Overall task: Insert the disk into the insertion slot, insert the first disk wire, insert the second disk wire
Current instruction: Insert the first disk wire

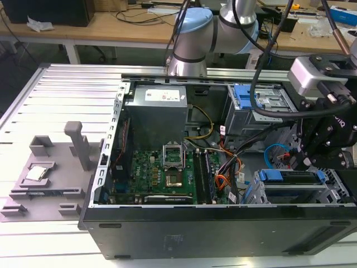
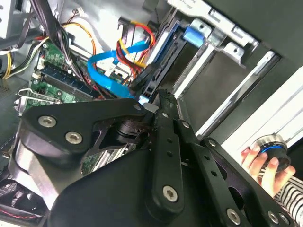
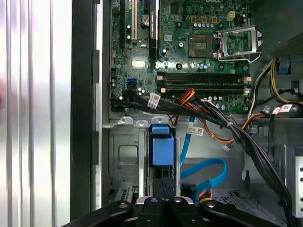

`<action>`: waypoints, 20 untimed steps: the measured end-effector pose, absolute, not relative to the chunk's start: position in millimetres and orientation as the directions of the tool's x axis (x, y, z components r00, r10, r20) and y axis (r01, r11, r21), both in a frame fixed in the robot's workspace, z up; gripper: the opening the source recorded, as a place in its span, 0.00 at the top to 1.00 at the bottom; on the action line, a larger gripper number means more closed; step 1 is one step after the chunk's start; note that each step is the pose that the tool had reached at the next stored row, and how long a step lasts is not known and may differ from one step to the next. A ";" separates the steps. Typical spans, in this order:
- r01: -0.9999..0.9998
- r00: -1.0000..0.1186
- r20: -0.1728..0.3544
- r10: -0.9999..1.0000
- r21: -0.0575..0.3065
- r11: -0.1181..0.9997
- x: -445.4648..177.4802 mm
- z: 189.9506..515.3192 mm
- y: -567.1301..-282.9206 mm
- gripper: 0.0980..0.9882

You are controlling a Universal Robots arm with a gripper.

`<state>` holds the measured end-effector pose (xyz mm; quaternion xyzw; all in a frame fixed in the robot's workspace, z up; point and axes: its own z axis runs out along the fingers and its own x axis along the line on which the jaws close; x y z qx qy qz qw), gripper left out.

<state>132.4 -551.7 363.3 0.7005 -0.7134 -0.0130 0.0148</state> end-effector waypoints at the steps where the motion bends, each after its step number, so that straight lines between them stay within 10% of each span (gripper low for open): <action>1: -0.999 -0.018 0.003 -1.000 0.039 0.018 136.4 363.1 -551.6 0.99; 20: -0.999 -0.018 0.003 -1.000 0.039 0.018 142.4 362.8 -551.6 0.99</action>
